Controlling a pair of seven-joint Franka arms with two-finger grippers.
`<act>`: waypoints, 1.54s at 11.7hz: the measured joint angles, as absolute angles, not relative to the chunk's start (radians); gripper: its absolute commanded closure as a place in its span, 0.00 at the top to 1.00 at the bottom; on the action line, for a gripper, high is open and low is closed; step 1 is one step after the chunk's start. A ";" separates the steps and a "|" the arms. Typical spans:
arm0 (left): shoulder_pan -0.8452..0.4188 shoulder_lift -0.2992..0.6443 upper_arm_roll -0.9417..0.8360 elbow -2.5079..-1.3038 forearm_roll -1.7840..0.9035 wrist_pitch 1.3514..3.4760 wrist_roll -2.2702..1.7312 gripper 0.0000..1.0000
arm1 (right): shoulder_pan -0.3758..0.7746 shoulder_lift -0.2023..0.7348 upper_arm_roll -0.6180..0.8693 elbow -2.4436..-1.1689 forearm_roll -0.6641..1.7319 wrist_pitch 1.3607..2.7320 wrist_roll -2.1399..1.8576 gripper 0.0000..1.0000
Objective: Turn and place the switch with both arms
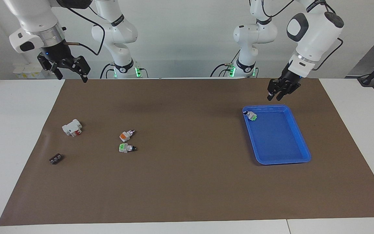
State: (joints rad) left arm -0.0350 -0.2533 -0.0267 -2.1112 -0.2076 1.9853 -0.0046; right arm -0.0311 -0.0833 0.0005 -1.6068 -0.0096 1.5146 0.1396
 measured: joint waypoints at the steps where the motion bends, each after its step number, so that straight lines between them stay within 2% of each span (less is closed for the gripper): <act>1: -0.036 -0.245 -0.029 -2.070 -0.173 1.976 0.039 1.00 | -0.032 -0.084 0.000 -1.605 -0.005 1.515 0.141 1.00; 4: -0.053 -0.190 -0.035 -1.898 -0.139 1.873 0.092 1.00 | -0.032 -0.085 -0.002 -1.605 -0.003 1.515 0.129 1.00; 7: -0.068 -0.074 -0.040 -1.602 -0.110 1.667 0.097 1.00 | -0.032 -0.085 -0.002 -1.605 0.011 1.512 0.128 1.00; 9: -0.076 -0.001 -0.049 -1.470 -0.063 1.606 0.098 1.00 | -0.032 -0.086 -0.004 -1.605 0.024 1.505 0.127 1.00; 12: -0.085 0.037 -0.057 -1.417 -0.050 1.564 0.098 1.00 | -0.032 -0.086 -0.003 -1.605 0.013 1.505 0.109 1.00; 18: -0.086 0.006 -0.056 -1.406 -0.028 1.526 0.099 1.00 | -0.032 -0.086 -0.001 -1.605 0.012 1.506 0.107 1.00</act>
State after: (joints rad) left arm -0.0864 0.0057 -0.0563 -1.4063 -0.0276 1.5264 0.0993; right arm -0.0317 -0.0859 -0.0008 -1.6055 0.0116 1.5058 0.1072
